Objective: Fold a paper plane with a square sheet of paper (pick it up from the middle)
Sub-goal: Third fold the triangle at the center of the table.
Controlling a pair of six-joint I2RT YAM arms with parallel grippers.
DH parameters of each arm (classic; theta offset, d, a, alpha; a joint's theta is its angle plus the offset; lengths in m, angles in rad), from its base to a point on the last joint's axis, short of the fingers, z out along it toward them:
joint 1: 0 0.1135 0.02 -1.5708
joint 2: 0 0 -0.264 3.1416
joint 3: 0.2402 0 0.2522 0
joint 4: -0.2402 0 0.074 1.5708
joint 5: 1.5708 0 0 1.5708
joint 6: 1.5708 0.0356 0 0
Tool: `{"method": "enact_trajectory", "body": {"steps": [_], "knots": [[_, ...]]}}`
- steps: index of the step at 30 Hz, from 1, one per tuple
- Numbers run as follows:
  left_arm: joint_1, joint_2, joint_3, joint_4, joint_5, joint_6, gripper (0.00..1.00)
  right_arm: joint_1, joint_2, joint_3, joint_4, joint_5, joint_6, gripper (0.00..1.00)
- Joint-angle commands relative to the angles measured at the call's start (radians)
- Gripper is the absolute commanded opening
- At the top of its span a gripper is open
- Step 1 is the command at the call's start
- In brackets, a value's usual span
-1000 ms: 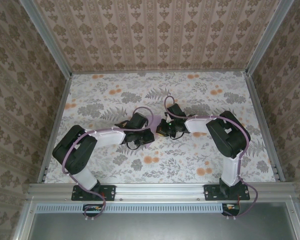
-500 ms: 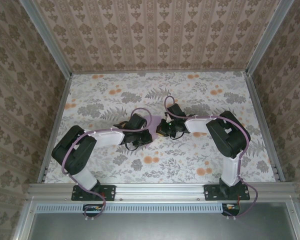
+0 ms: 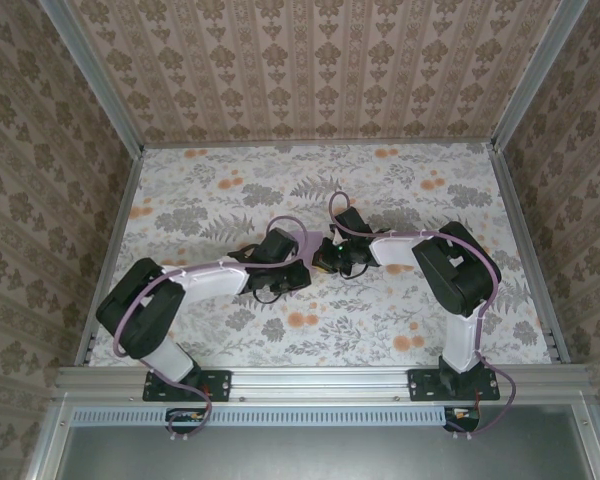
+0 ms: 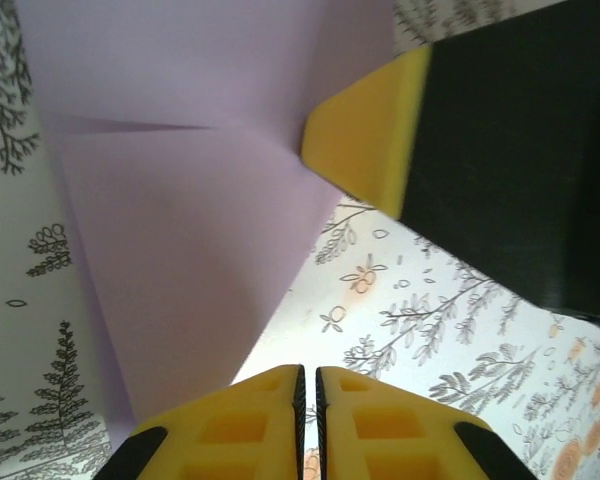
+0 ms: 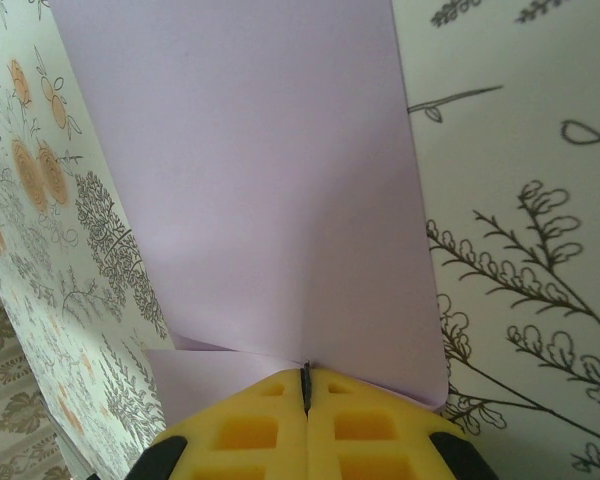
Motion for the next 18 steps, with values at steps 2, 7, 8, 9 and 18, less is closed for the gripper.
{"method": "enact_trajectory", "body": {"steps": [2,7,8,9,18], "knots": [[0.006,0.034,-0.026,0.010,-0.014,-0.031,0.14,-0.005,0.058,-0.047,-0.127,0.105,0.006,0.02],[0.023,0.025,-0.058,0.029,-0.031,-0.048,0.13,-0.005,0.058,-0.048,-0.130,0.105,0.006,0.02],[0.025,0.022,-0.063,0.030,-0.030,-0.047,0.14,-0.005,0.057,-0.046,-0.131,0.105,0.005,0.02],[0.028,0.022,-0.066,0.031,-0.031,-0.046,0.14,-0.005,0.058,-0.045,-0.132,0.104,0.006,0.02],[0.039,-0.006,-0.083,0.058,-0.012,-0.041,0.14,-0.005,0.065,-0.038,-0.144,0.106,0.006,0.02]]}}
